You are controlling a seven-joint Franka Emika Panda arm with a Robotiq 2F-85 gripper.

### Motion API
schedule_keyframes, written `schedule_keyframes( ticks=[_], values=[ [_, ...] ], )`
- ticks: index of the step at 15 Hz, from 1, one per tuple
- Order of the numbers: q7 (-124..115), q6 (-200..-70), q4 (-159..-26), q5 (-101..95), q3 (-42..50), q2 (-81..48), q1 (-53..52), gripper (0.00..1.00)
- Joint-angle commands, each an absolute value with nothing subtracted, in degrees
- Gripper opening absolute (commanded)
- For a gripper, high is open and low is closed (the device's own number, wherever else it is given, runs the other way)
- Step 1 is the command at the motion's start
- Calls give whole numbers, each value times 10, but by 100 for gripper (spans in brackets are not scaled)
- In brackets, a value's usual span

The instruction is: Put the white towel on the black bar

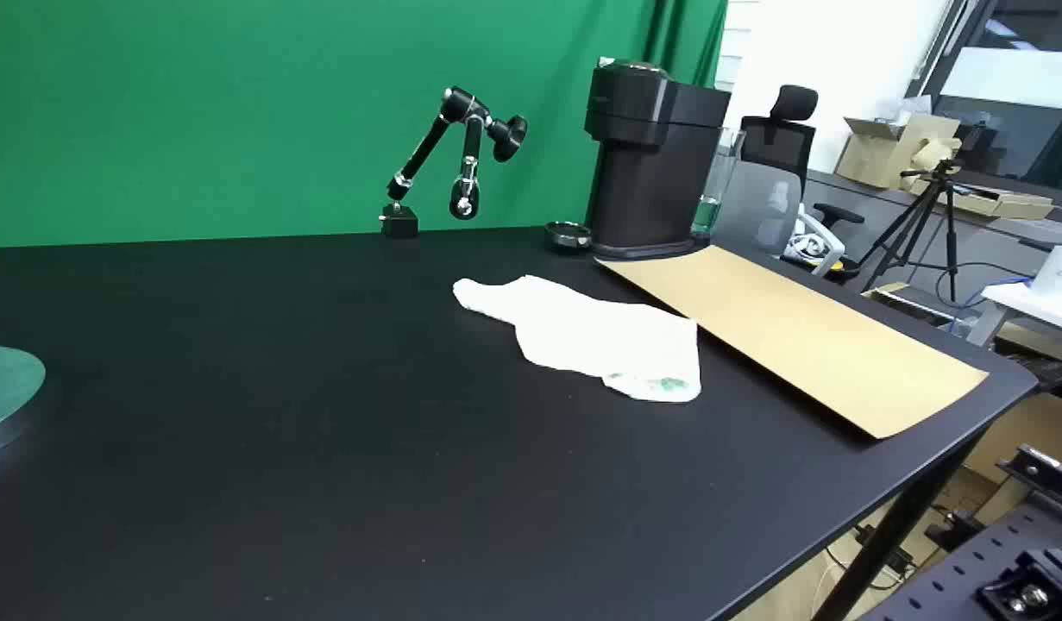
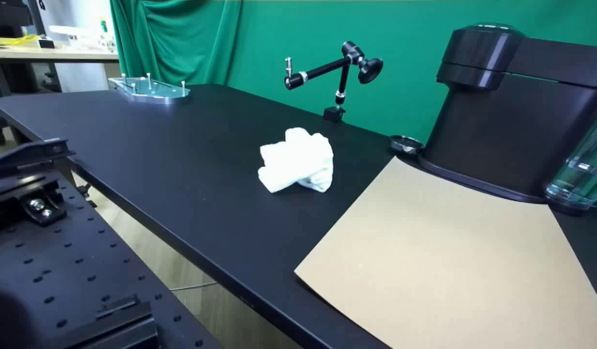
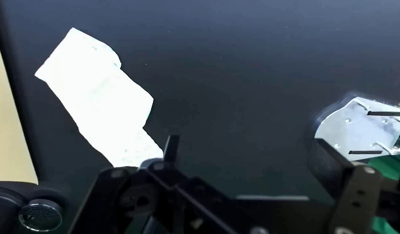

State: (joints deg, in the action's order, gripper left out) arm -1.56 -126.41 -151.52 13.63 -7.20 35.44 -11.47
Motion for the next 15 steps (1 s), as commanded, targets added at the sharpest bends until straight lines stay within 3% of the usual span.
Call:
schedule_keyframes(
  ticks=[1, 15],
  values=[
    [-16, -1263, -1514, 135, -71, 354, -116, 100],
    [-25, -1306, -1521, 80, -85, 343, -84, 100]
  ],
)
